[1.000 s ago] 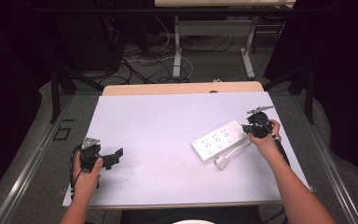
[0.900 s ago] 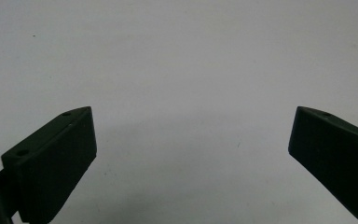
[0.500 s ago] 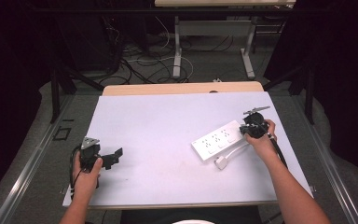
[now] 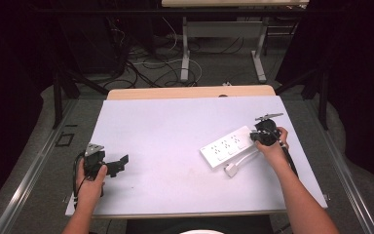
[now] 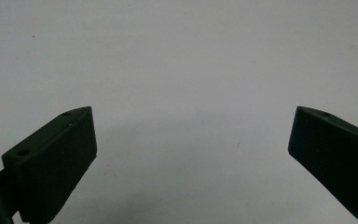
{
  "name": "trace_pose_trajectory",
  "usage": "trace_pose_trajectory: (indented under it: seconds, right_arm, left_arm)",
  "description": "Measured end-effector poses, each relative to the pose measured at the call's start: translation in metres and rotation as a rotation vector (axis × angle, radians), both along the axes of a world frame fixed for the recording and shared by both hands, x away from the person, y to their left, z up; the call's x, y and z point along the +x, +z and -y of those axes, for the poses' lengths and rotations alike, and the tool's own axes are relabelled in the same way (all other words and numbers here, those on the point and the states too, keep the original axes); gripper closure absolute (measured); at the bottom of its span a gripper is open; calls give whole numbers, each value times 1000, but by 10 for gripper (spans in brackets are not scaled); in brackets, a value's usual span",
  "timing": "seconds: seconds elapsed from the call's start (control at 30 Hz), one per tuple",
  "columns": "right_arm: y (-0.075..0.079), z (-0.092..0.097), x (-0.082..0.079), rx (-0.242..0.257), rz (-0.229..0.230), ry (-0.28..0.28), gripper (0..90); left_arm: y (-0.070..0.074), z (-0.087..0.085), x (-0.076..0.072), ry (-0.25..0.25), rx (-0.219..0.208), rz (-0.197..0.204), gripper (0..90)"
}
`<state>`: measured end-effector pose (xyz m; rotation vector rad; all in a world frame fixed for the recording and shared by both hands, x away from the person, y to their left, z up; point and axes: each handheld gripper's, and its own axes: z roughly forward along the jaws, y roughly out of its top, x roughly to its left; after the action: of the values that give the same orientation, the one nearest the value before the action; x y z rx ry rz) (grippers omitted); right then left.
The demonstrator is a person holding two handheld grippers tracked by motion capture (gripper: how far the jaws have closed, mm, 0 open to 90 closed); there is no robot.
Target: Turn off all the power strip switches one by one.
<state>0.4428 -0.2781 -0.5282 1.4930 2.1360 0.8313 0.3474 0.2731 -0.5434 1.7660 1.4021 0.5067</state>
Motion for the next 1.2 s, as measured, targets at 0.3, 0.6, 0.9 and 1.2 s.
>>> trace_pose_trajectory:
  seconds: [0.3,0.6,0.9,1.2]
  right_arm:
    - [2,7,1,80,-10,-25,900]
    - [2,12,3,108,-25,-41,900]
    - [3,16,3,121,-45,-33,900]
    - [6,12,-1,183,-88,-19,900]
  left_arm:
    - [-1,0,1,1,1,-3,9]
    - [-1,0,1,-2,1,-5,9]
    - [-2,0,2,3,-2,-6,9]
    - [-2,0,2,-1,2,-6,9]
